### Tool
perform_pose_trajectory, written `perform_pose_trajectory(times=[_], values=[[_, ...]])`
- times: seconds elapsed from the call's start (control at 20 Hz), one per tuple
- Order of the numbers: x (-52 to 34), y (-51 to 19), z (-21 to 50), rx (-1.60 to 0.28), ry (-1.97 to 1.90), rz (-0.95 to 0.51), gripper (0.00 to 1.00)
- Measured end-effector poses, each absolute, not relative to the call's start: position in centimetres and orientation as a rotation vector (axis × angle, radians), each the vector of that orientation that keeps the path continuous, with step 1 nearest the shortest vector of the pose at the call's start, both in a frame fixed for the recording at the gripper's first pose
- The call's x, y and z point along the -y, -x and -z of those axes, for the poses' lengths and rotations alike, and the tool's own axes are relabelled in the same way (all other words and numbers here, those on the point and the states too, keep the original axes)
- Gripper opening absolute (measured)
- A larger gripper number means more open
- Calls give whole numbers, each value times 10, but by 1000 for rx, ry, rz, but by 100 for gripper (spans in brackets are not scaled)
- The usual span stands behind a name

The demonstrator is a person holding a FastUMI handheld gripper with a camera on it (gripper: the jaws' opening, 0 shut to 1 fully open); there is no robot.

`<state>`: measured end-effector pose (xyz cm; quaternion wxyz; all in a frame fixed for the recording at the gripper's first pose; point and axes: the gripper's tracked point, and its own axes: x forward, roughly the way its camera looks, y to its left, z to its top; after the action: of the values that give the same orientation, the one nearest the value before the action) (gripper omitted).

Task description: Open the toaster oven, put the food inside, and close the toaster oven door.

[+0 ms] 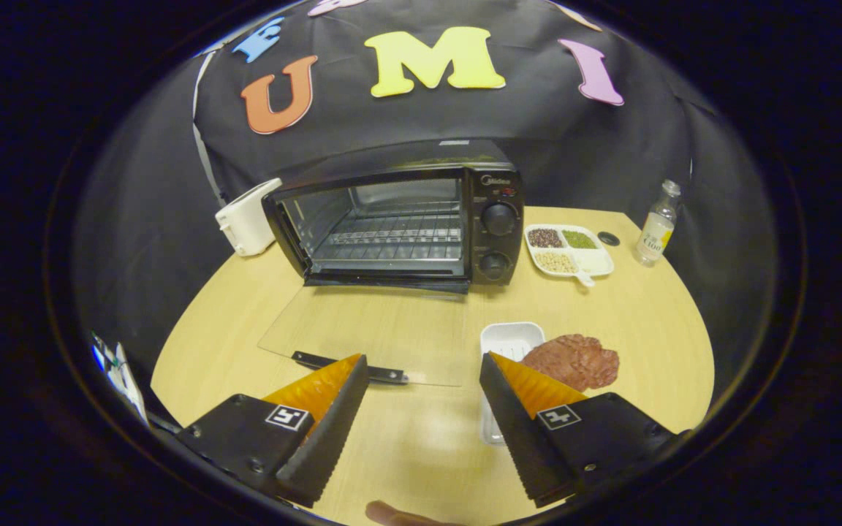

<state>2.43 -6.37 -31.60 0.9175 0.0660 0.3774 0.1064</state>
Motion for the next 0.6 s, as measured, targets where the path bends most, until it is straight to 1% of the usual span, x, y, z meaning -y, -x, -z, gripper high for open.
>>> perform_pose_trajectory(times=[0.4,0.6], values=[[179,-34,288,-775,-198,-243,95],[192,-39,310,-834,-231,-322,95]])
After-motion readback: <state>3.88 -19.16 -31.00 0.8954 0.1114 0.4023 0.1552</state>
